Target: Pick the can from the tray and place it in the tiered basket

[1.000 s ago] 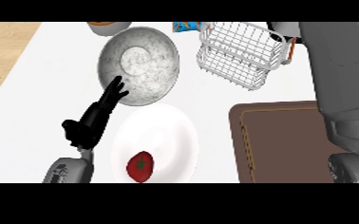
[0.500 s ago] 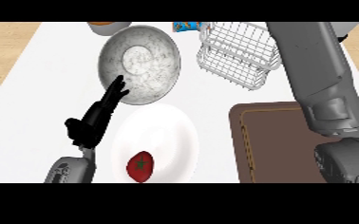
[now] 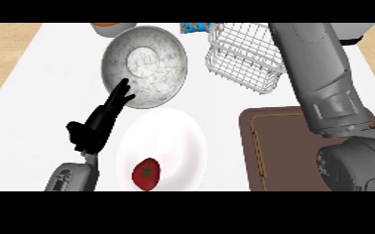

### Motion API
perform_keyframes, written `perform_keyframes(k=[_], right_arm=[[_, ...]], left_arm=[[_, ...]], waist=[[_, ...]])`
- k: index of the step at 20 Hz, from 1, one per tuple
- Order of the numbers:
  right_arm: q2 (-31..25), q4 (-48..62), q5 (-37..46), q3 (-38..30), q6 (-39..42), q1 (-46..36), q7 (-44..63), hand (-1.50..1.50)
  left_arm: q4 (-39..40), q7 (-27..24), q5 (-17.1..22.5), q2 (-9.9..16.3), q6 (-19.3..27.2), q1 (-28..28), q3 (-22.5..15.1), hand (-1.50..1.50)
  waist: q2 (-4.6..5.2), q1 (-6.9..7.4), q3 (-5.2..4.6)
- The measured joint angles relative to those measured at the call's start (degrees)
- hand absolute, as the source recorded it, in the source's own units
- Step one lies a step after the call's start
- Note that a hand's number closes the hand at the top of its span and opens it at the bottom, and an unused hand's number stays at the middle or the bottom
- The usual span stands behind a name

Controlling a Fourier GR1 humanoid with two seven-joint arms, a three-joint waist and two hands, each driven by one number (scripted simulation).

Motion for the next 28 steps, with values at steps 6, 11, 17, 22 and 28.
perform_keyframes(k=[6,11,17,22,28], right_arm=[[-0.7,-1.1,-2.9,-2.3,-5.2,-0.6,-0.5,-1.50],[-4.6,-3.3,1.1,-0.8,-13.5,1.4,-1.1,-1.50],[-10.6,-9.4,4.1,-0.4,-21.2,5.5,-1.6,-1.50],[-14.9,-20.0,-1.2,-4.1,-19.5,13.1,-4.9,-1.50],[-20.5,-35.0,-9.3,-8.7,-9.3,26.7,-4.5,-1.50]], left_arm=[[-1.5,1.3,0.2,-0.2,-0.2,1.1,-0.3,0.00],[-1.7,0.9,0.2,0.0,-0.3,2.5,-0.1,0.00],[-0.7,-0.1,0.4,0.2,0.0,2.8,0.8,0.00],[-0.3,0.2,0.7,0.4,0.4,2.5,1.8,0.00],[-0.7,0.0,0.5,0.2,1.0,3.5,2.0,0.00]], waist=[[-0.15,-0.43,-0.05],[-0.33,-1.10,-0.08],[-0.70,-2.40,-0.08],[-1.07,-3.60,-0.05],[-1.42,-4.82,-0.04]])
